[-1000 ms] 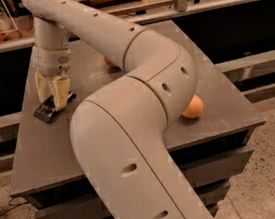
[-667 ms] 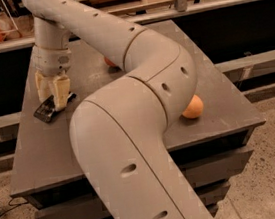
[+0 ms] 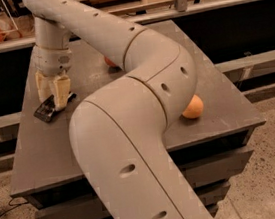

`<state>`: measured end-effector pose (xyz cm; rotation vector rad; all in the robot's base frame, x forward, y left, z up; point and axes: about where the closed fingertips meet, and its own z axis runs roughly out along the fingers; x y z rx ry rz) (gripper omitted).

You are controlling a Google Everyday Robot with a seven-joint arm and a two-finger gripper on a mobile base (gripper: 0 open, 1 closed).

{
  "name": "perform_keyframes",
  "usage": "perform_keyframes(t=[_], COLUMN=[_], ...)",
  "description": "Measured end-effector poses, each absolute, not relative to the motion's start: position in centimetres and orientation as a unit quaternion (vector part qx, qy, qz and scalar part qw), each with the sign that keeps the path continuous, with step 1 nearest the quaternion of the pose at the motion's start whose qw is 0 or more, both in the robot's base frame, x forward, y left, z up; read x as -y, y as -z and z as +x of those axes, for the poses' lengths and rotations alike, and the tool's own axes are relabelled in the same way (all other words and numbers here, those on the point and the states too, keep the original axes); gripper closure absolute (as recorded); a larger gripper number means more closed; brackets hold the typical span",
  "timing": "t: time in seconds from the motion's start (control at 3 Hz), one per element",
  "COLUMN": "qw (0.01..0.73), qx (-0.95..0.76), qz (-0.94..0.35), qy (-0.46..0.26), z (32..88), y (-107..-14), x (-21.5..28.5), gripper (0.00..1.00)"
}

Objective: Pick rxbar chocolate

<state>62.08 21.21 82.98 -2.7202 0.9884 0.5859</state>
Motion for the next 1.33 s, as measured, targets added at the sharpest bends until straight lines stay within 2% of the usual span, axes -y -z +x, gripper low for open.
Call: perform_keyframes(t=[1.33], qw=[0.094], qx=[-0.336], qz=[-0.916], qy=[-0.196], z=[62.14], y=[-83.18], x=[-21.01], gripper=[0.67])
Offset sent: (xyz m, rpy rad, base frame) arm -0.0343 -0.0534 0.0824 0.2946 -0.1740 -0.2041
